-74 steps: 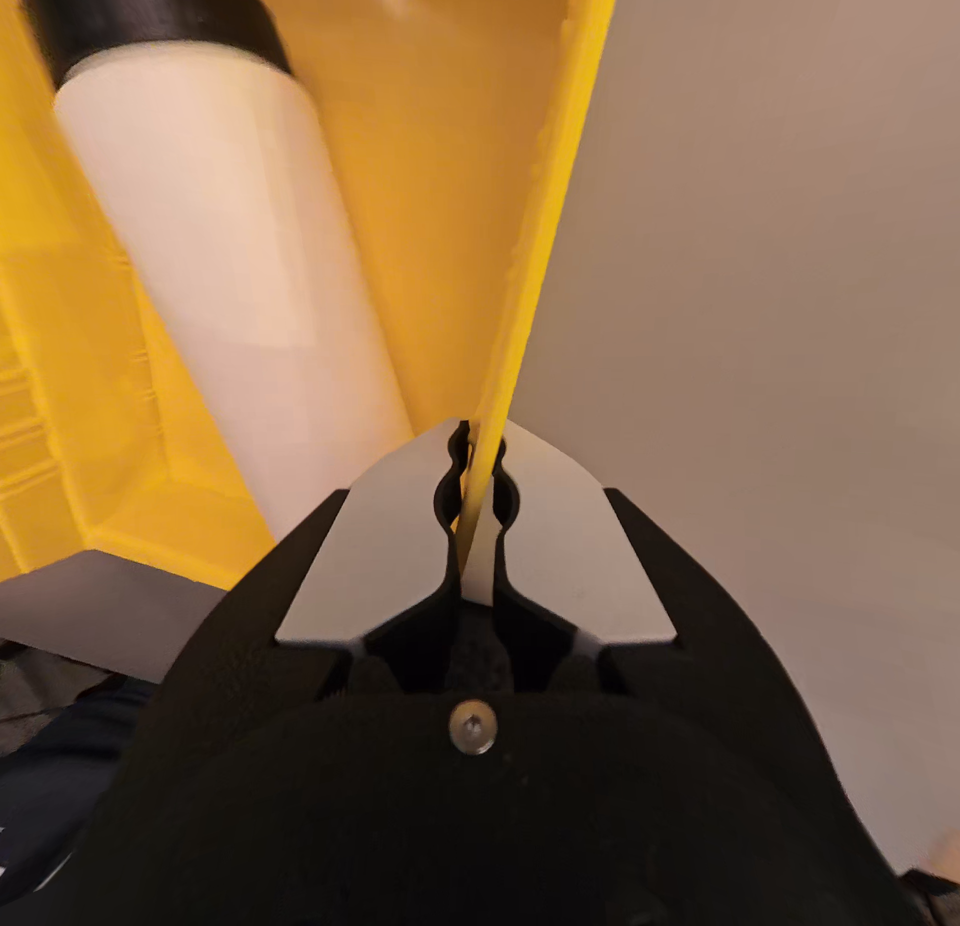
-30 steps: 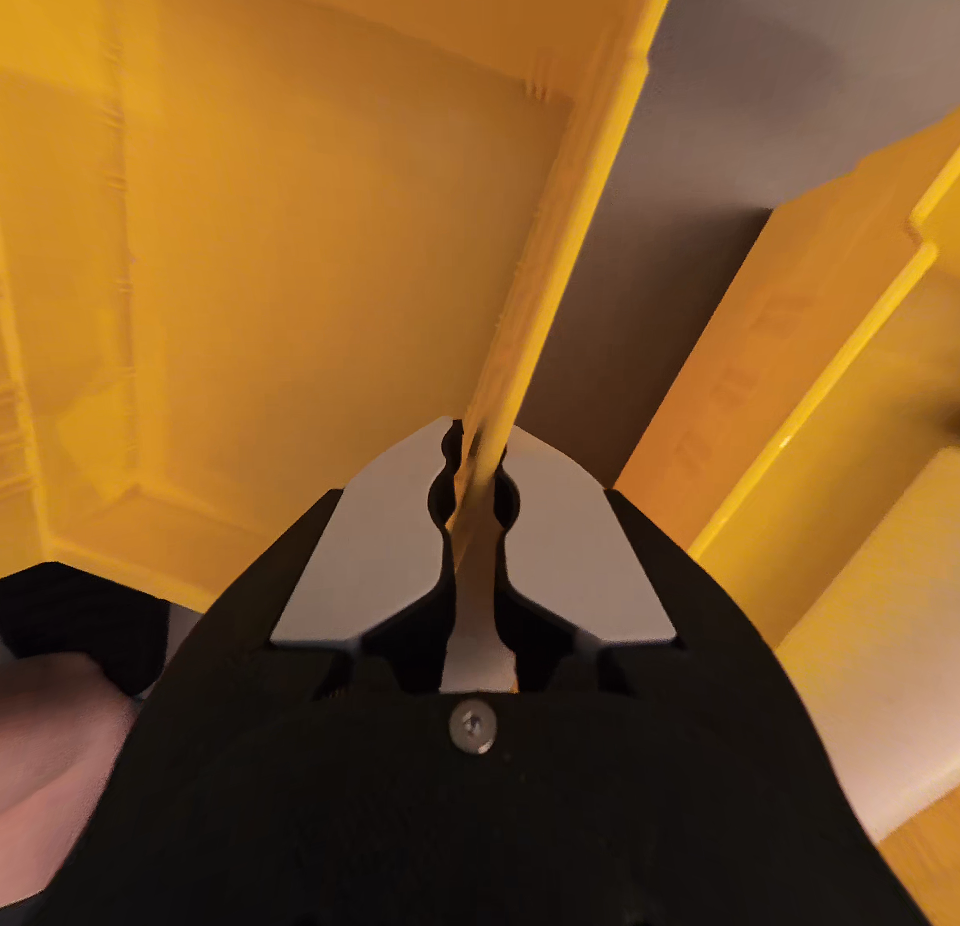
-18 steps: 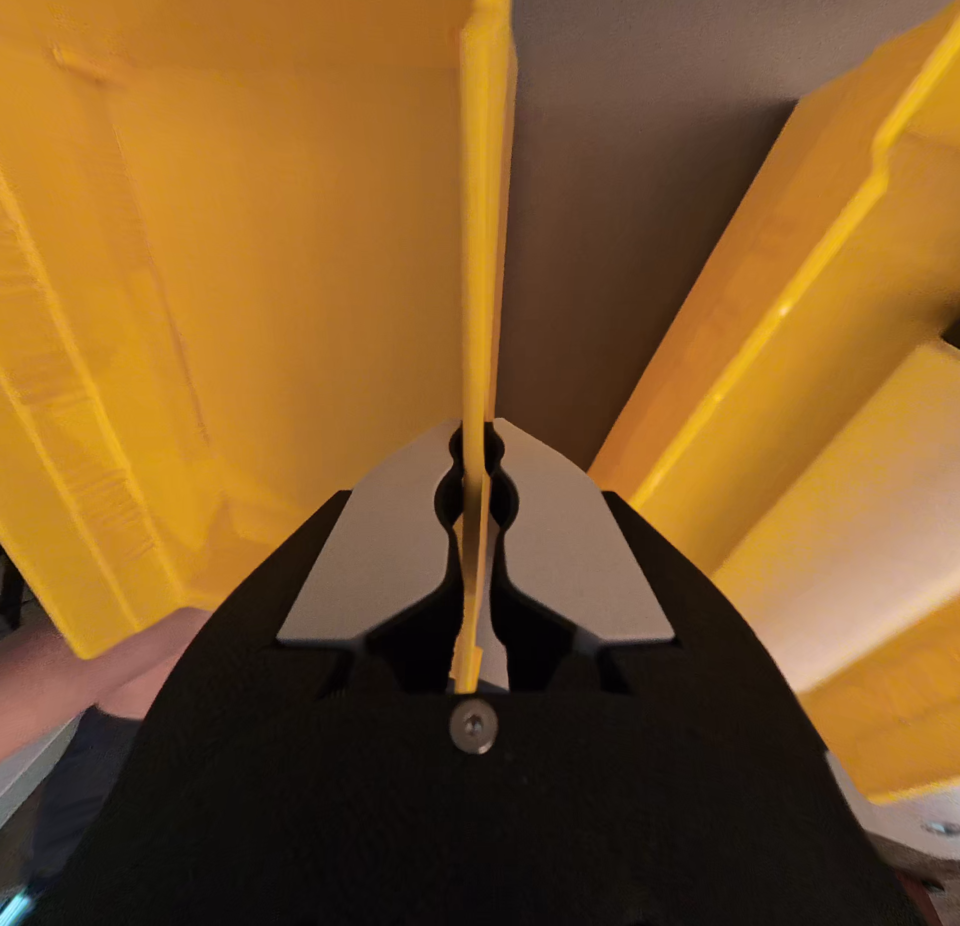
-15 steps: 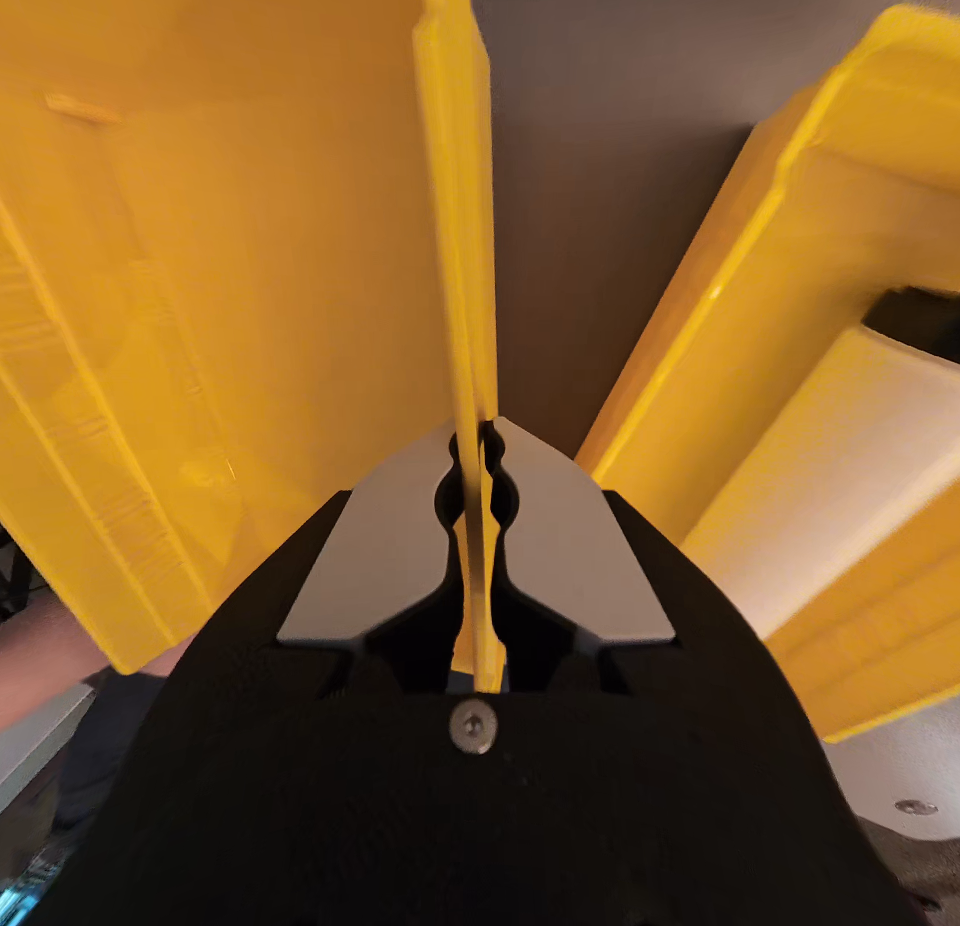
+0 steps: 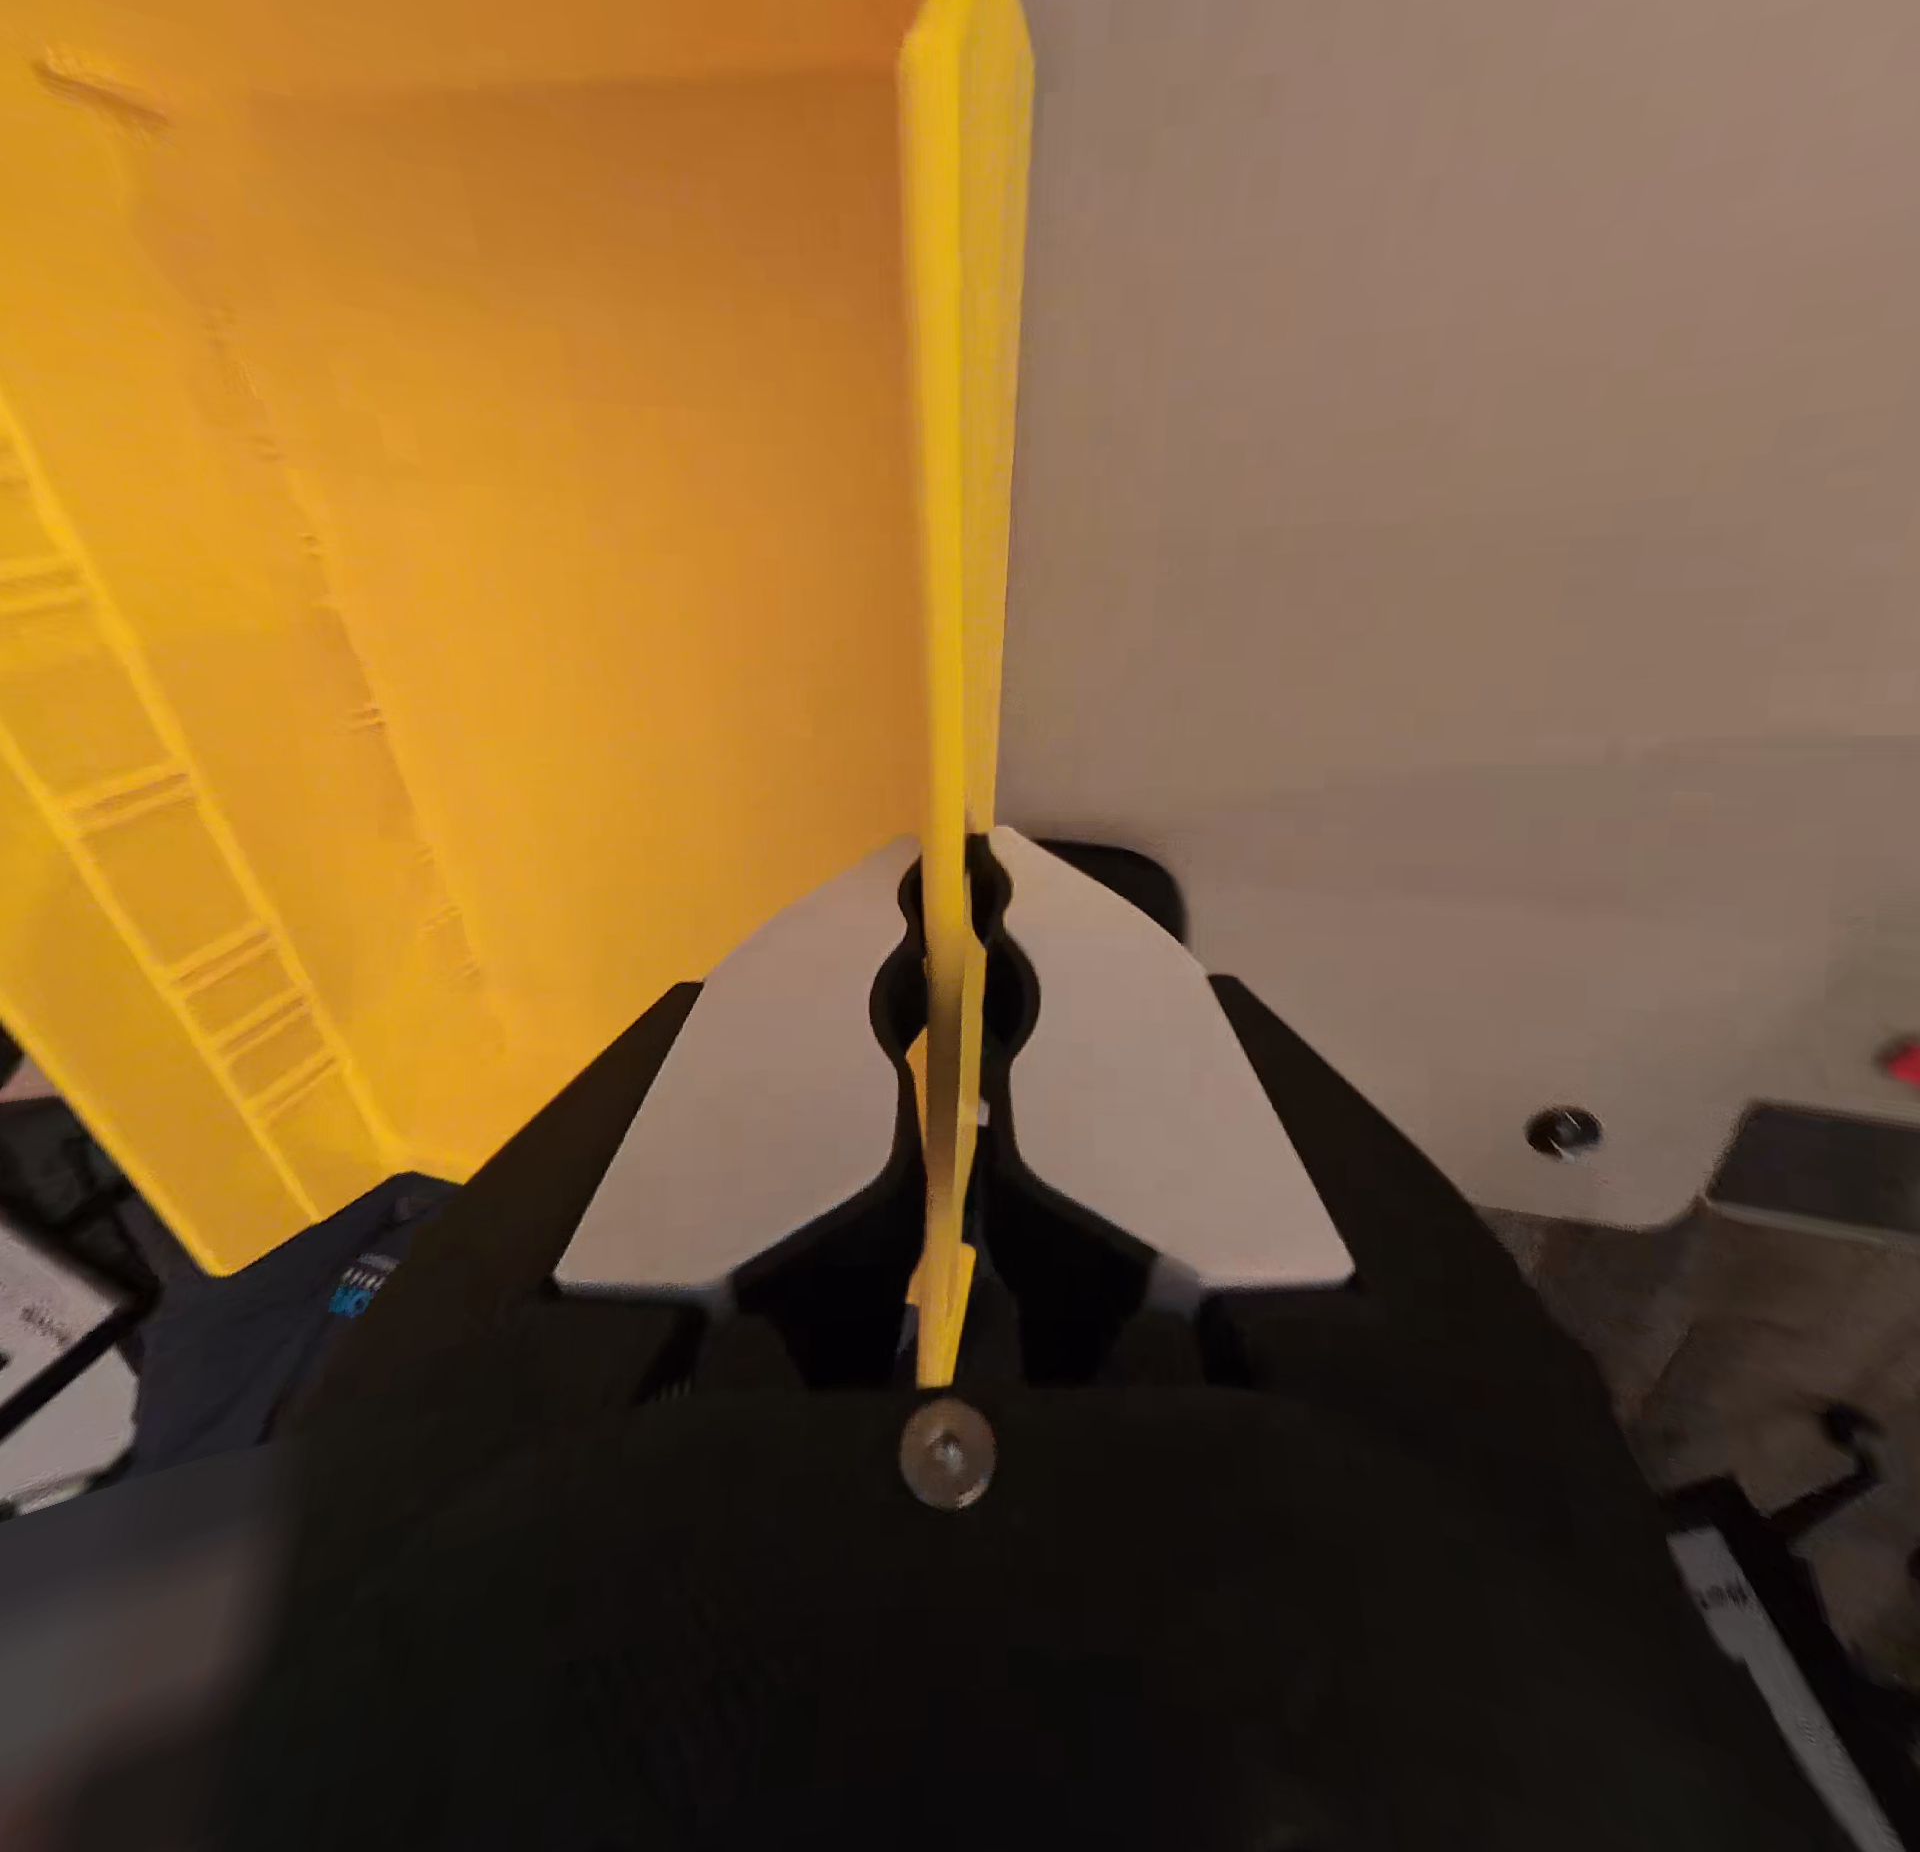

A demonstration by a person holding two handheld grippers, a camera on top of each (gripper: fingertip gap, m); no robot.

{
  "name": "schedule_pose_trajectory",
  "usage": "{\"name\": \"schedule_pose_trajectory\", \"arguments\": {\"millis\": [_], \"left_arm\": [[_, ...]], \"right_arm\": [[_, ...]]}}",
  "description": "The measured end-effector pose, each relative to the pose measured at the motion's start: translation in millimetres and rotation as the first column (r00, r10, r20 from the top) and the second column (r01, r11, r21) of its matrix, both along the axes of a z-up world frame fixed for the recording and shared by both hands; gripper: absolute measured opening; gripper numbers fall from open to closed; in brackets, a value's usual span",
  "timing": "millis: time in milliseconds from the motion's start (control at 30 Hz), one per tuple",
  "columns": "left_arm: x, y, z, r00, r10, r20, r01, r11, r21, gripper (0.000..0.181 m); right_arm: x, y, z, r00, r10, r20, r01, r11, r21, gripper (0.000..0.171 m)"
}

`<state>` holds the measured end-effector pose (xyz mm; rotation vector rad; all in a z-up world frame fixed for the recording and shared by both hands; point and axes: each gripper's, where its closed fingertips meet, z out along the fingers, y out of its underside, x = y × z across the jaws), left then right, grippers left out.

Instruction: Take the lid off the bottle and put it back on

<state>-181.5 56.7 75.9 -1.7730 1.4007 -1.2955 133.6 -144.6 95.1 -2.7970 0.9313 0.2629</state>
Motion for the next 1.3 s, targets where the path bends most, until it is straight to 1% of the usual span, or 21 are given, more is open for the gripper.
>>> {"name": "schedule_pose_trajectory", "arguments": {"millis": [67,100,167,233,300,367,433,533,600,700,733,767,800,867,900,933,1000,1067,1233,1300], "left_arm": [[34.6,-4.3,-29.7,0.998,-0.04,-0.042,0.036,0.995,-0.09,0.041],[49.2,-7.1,-44.7,0.997,-0.053,-0.061,0.045,0.991,-0.123,0.044],[74.9,-11.6,-73.8,0.993,-0.068,-0.094,0.051,0.983,-0.178,0.067],[91.2,-16.3,-101.1,0.985,-0.087,-0.146,0.05,0.97,-0.24,0.078],[100.4,-21.7,-115.5,0.98,-0.11,-0.164,0.058,0.953,-0.298,0.078],[108.0,-25.7,-120.7,0.98,-0.114,-0.164,0.05,0.935,-0.351,0.077],[116.7,-24.1,-129.1,0.972,-0.092,-0.214,0.014,0.94,-0.341,0.076],[129.9,-20.9,-151.9,0.915,-0.089,-0.394,-0.038,0.952,-0.302,0.079],[135.1,-21.2,-162.9,0.857,-0.105,-0.505,-0.06,0.952,-0.3,0.074],[133.1,-13.8,-183.6,0.728,-0.072,-0.682,-0.083,0.978,-0.192,0.062],[131.9,-14.3,-187.6,0.687,-0.076,-0.722,-0.079,0.981,-0.179,0.066],[132.5,-18.1,-187.6,0.667,-0.098,-0.739,-0.083,0.975,-0.204,0.061],[131.9,-20.8,-188.0,0.645,-0.112,-0.756,-0.098,0.969,-0.227,0.05],[127.6,-26.0,-189.6,0.597,-0.148,-0.789,-0.133,0.951,-0.28,0.037],[125.0,-27.7,-189.6,0.582,-0.168,-0.796,-0.148,0.94,-0.307,0.028],[121.3,-25.7,-189.7,0.571,-0.173,-0.803,-0.163,0.934,-0.317,0.025],[112.9,-19.7,-187.0,0.575,-0.195,-0.795,-0.169,0.922,-0.349,0.019],[98.7,-8.3,-186.8,0.589,-0.198,-0.783,-0.179,0.914,-0.365,0.019],[37.6,41.8,-186.4,0.59,-0.111,-0.799,-0.28,0.901,-0.332,0.018],[8.0,63.2,-186.1,0.588,-0.072,-0.806,-0.333,0.886,-0.322,0.018]], "right_arm": [[32.6,-44.1,-12.2,0.997,-0.072,0.023,0.073,0.997,-0.027,0.007],[47.1,-64.7,-20.6,0.994,-0.104,0.031,0.105,0.993,-0.045,0.007],[72.8,-102.6,-42.3,0.987,-0.153,0.038,0.156,0.984,-0.092,0.007],[92.1,-132.4,-70.4,0.982,-0.189,0.016,0.189,0.973,-0.13,0.008],[106.3,-151.7,-102.1,0.979,-0.201,-0.018,0.196,0.969,-0.153,0.009],[117.7,-162.4,-131.9,0.978,-0.203,-0.043,0.193,0.967,-0.167,0.01],[126.9,-166.4,-156.5,0.979,-0.198,-0.054,0.186,0.967,-0.174,0.01],[138.8,-163.2,-183.0,0.979,-0.199,-0.047,0.189,0.969,-0.161,0.009],[138.8,-154.3,-193.4,0.974,-0.209,-0.082,0.199,0.973,-0.121,0.008],[137.3,-134.4,-202.6,0.97,-0.213,-0.116,0.209,0.977,-0.05,0.009],[137.4,-127.6,-205.2,0.969,-0.221,-0.113,0.218,0.975,-0.035,0.008],[136.8,-120.6,-207.7,0.968,-0.225,-0.111,0.224,0.974,-0.025,0.008],[135.7,-112.5,-208.9,0.969,-0.222,-0.106,0.222,0.975,-0.011,0.008],[131.6,-94.9,-209.5,0.972,-0.216,-0.09,0.219,0.976,0.02,0.008],[128.5,-87.2,-209.5,0.974,-0.21,-0.079,0.213,0.977,0.027,0.008],[127.8,-80.9,-209.8,0.978,-0.202,-0.046,0.203,0.979,0.029,0.006],[120.9,-68.5,-208.0,0.982,-0.188,-0.015,0.188,0.982,0.035,0.007],[111.6,-57.9,-205.8,0.988,-0.155,0.008,0.154,0.988,0.028,0.007],[95.5,-35.9,-206.0,0.994,-0.105,0.032,0.104,0.994,0.028,0.005],[95.8,-28.6,-207.6,0.993,-0.114,0.032,0.113,0.993,0.041,0.006]]}}
